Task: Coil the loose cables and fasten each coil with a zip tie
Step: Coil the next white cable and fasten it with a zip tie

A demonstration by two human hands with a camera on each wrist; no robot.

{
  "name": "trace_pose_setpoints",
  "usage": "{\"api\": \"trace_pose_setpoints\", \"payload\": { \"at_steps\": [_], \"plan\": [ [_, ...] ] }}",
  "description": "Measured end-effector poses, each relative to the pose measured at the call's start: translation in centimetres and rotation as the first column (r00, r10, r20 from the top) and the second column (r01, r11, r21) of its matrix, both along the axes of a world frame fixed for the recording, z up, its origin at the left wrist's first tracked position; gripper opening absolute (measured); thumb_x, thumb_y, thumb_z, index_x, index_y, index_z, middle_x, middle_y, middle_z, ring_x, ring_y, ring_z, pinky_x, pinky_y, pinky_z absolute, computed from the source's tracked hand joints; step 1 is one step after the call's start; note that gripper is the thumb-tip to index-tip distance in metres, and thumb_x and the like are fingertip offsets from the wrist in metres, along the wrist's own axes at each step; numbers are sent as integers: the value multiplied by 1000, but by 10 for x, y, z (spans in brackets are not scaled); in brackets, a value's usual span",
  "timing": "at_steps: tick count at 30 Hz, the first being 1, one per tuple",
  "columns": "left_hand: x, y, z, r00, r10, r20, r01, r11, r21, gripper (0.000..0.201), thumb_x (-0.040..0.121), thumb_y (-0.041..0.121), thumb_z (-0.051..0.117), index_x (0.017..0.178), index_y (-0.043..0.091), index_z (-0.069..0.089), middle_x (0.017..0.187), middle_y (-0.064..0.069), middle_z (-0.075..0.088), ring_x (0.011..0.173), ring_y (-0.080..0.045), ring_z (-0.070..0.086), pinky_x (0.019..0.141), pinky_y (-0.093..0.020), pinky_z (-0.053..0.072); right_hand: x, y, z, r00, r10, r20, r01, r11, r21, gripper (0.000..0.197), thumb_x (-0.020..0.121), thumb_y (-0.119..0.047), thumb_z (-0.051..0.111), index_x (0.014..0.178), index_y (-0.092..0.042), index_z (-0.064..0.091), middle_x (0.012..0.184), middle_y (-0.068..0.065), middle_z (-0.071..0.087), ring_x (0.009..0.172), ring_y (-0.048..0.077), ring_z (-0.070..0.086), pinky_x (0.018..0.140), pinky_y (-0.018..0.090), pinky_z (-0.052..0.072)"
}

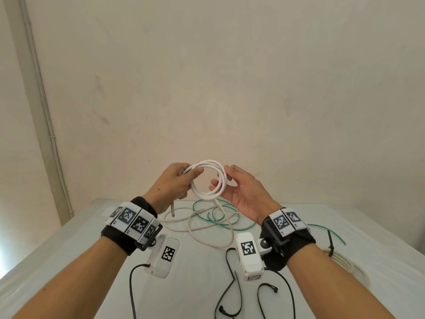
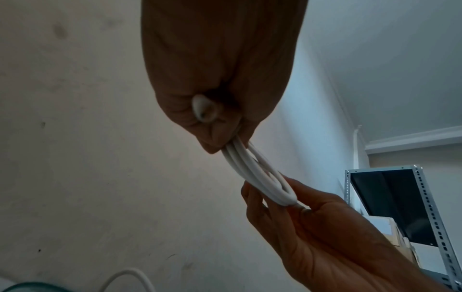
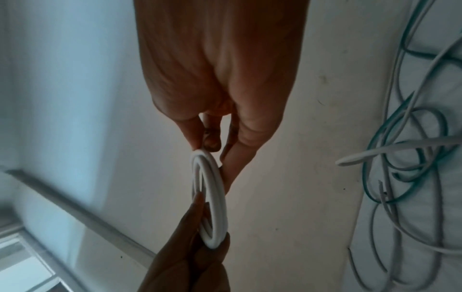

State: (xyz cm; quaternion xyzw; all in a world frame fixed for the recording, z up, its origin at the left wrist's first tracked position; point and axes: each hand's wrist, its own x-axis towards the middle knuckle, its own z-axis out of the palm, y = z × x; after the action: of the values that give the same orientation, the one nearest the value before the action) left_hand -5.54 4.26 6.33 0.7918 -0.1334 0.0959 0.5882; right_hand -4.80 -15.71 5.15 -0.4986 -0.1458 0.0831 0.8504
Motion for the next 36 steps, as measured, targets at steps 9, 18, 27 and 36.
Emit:
{"api": "trace_pose_setpoints", "payload": {
  "at_steps": [9,18,27,36],
  "plan": [
    [3,8,18,999,-48,-18,51,925,377,34,104,35,61,82,9,55,60,0,39,49,-15,31,44,-25,28,10,7,23,951,-140,275,289,718,-633,49,97,-55,59,102,-6,59,96,13,76,85,26,78,82,43,63],
    [-9,-4,24,987,-159,-2,154,951,269,34,104,35,61,83,7,57,55,4,31,48,-13,22,43,-24,22,3,19,28,995,-40,86,80,849,-523,44,104,-51,54,82,-13,56,58,-5,25,44,10,24,46,25,40],
    [-10,-17,5,996,-75,-42,79,991,111,45,106,45,51,95,6,69,65,0,40,55,-13,37,53,-25,38,0,25,19,948,-257,186,313,854,-416,45,104,-48,56,77,-12,53,51,-5,32,39,9,28,41,25,31],
    [-14,-46,-9,992,-107,-71,80,947,-310,34,110,34,45,109,4,60,88,-6,55,78,-18,62,76,-34,54,-2,40,8,889,-434,142,456,861,-224,48,104,-48,55,72,-12,56,53,-4,39,40,12,37,37,22,35]
  ]
}}
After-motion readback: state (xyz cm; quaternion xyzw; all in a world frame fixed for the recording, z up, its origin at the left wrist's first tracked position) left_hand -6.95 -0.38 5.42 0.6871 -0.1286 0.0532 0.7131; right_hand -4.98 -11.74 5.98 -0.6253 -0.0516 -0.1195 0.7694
